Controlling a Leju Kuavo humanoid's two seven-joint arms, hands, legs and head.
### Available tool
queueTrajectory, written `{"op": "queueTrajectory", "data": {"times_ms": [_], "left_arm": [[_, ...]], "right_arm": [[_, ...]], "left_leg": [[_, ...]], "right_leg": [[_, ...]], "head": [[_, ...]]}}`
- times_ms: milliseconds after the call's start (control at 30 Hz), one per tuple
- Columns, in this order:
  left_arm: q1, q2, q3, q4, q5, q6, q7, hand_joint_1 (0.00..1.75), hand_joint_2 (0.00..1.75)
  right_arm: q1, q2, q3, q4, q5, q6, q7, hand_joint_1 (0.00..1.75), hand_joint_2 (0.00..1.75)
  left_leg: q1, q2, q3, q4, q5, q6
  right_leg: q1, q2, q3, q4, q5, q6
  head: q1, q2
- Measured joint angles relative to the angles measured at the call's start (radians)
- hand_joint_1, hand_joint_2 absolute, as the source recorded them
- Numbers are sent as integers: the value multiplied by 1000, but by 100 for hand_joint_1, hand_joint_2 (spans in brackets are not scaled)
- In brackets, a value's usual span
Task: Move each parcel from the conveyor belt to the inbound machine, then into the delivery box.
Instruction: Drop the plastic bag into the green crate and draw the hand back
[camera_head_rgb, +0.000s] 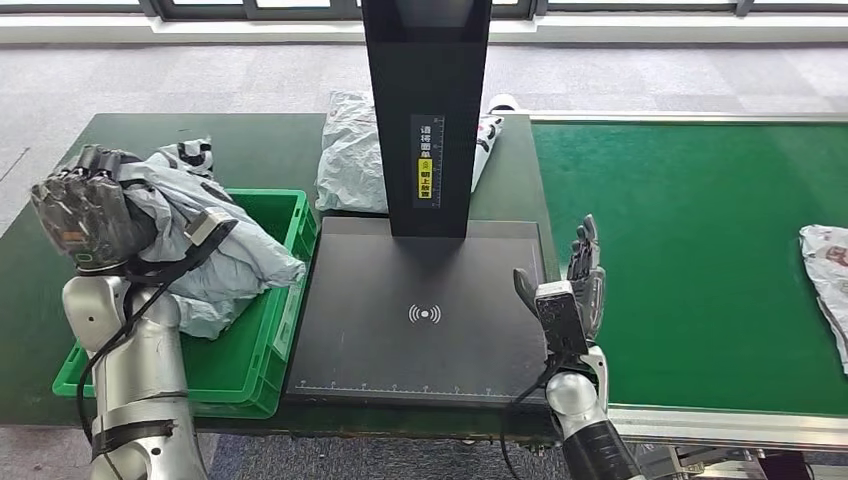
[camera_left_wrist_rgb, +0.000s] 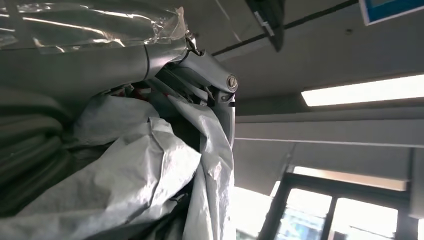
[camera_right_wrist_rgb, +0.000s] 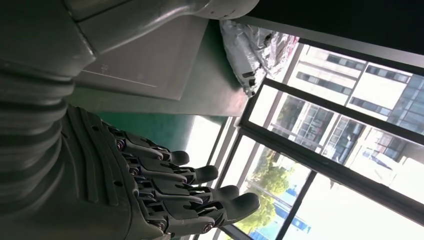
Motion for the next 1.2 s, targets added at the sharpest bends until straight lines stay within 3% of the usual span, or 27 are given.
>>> {"op": "queueTrajectory", "data": {"times_ms": [33, 67, 167, 200, 300, 500, 700, 800, 933, 1200], "left_arm": [[1, -1, 39, -2, -20, 0, 5, 175, 175], [2, 0, 71, -6, -43, 0, 17, 148, 175], [12, 17, 132, -16, -117, 0, 91, 42, 175], [17, 28, 139, -12, -133, 0, 127, 25, 175], [13, 76, 122, 77, -130, 0, 212, 0, 175], [-43, 183, -64, 459, -9, -80, 243, 0, 175], [-44, 230, -231, 612, 78, -84, 247, 0, 175], [-45, 241, -274, 637, 149, -90, 211, 0, 175], [-41, 241, -323, 616, 372, -149, 105, 0, 175], [9, 225, -408, 389, 931, -276, 0, 0, 175]], "right_arm": [[12, -2, 0, -8, 0, 0, 0, 0, 175], [24, -4, 0, -15, 0, 1, 0, 0, 175], [51, -10, 0, -31, -1, 4, 1, 0, 175], [57, -12, 0, -36, -2, 4, 2, 0, 175], [71, -22, 0, -52, -9, 2, 5, 0, 175], [84, -48, -2, -99, -16, 25, 18, 0, 175], [96, -65, -5, -123, -10, 32, 38, 0, 175], [101, -71, -5, -128, -11, 31, 39, 0, 175], [114, -80, -6, -144, -17, 29, 43, 0, 175], [129, -87, -17, -167, -10, 34, 56, 0, 175]], "left_leg": [[0, 0, 0, 0, 0, 0], [0, 0, 0, 0, 0, 0], [0, 0, 0, 0, 0, 0], [0, 0, 0, 0, 0, 0], [0, -1, 0, 0, 0, 0], [0, -2, 0, 1, 2, -1], [-1, 2, 0, 1, 1, -1], [0, 2, 0, 1, 1, -1], [0, 2, 0, 1, 2, -1], [0, 2, 0, 1, 1, -1]], "right_leg": [[0, 0, 0, 0, 0, 0], [0, 0, 0, 0, 0, 0], [0, 0, 0, 0, 0, 0], [0, 0, 0, 0, 0, 0], [0, -1, -1, 0, 0, 0], [0, -2, 1, -1, 2, -1], [-1, 2, -1, -1, 3, -1], [0, 2, -1, -1, 3, -1], [0, 2, -1, -1, 3, -1], [0, 2, -1, -1, 3, -1]], "head": [[0, 0], [0, 0], [0, 0], [0, 0], [0, 0], [0, 0], [0, 0], [0, 0], [0, 0], [0, 0]]}}
